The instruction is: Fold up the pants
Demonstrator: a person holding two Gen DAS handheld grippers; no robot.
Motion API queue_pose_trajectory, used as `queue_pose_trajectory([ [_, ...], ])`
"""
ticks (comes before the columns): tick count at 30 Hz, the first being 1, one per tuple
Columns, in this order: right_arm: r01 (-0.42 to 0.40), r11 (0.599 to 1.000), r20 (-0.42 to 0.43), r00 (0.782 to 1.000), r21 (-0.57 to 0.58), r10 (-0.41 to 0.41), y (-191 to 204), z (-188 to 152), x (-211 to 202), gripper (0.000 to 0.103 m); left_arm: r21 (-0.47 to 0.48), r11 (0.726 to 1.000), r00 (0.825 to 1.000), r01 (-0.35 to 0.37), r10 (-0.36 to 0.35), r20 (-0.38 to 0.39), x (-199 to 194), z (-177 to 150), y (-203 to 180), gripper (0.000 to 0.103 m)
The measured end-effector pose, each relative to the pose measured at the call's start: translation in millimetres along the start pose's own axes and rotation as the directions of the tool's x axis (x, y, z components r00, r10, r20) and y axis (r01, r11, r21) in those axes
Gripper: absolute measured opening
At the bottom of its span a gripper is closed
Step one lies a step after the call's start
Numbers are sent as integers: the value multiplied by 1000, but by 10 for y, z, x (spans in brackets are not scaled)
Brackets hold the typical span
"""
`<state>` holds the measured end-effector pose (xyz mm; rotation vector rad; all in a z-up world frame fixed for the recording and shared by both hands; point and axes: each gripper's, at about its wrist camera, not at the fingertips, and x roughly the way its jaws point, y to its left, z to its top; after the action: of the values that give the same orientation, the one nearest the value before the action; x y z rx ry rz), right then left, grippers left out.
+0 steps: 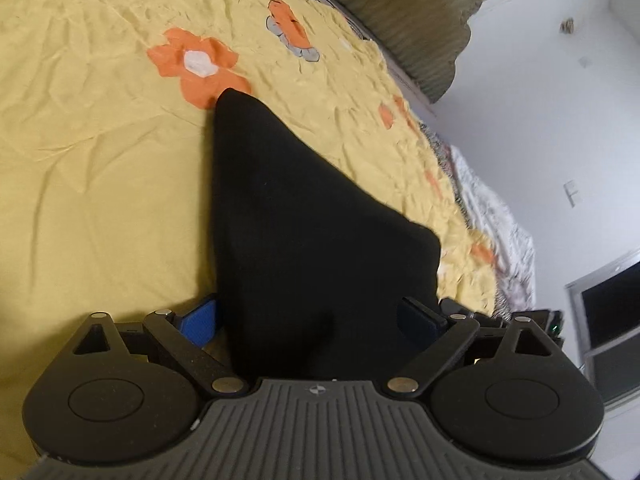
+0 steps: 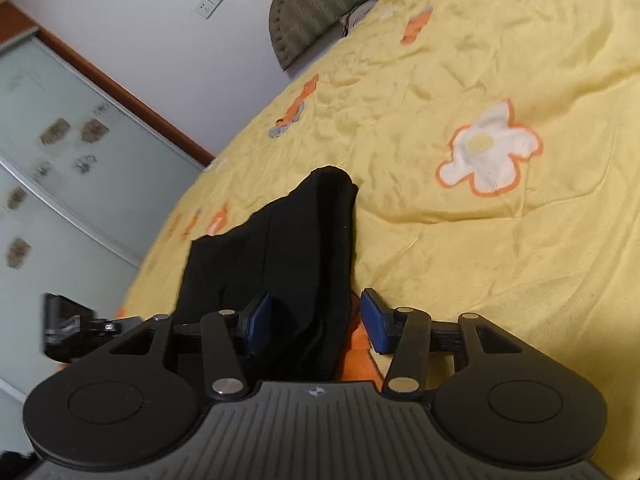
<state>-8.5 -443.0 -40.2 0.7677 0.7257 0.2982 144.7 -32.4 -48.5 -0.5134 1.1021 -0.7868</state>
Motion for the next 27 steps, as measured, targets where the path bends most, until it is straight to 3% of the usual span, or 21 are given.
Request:
queue_pose_trajectory([
  [5,-71,997,-43,997,4,71,96,-32,176,50,-13,1000,999,21,-21,32,116,28,-19,90],
  [6,-62,998,-37,997,-7,62,136,-36,196,49,-12,1000,999,8,-8,40,129,26,-23,78],
  [7,-49,999,-32,998,-20,48,179,-45,205,48,-10,1000,999,-8,9,46,141,20,-29,57],
  [9,-13,999,-19,1000,-50,12,261,-85,242,36,-19,998,998,-58,59,36,153,23,3,34],
  [10,-2,998,-9,1000,-55,1,290,-107,250,35,-24,997,997,-72,73,40,144,18,22,24],
  [12,17,998,11,1000,-57,-16,332,-128,270,31,-62,997,997,-45,48,60,84,7,74,17],
  [15,53,996,42,998,-75,-50,470,-169,265,29,-55,997,993,-57,62,98,-40,-26,22,17],
  [19,42,990,69,997,-138,-33,798,-170,275,28,37,988,975,-151,143,173,-337,-63,-175,16],
  [24,-55,978,39,997,-200,64,1199,-195,538,28,105,946,920,-307,266,288,-897,-63,-279,17],
  [27,-56,974,18,998,-218,61,1335,-201,829,28,87,917,884,-390,346,314,-1087,-48,-185,18],
])
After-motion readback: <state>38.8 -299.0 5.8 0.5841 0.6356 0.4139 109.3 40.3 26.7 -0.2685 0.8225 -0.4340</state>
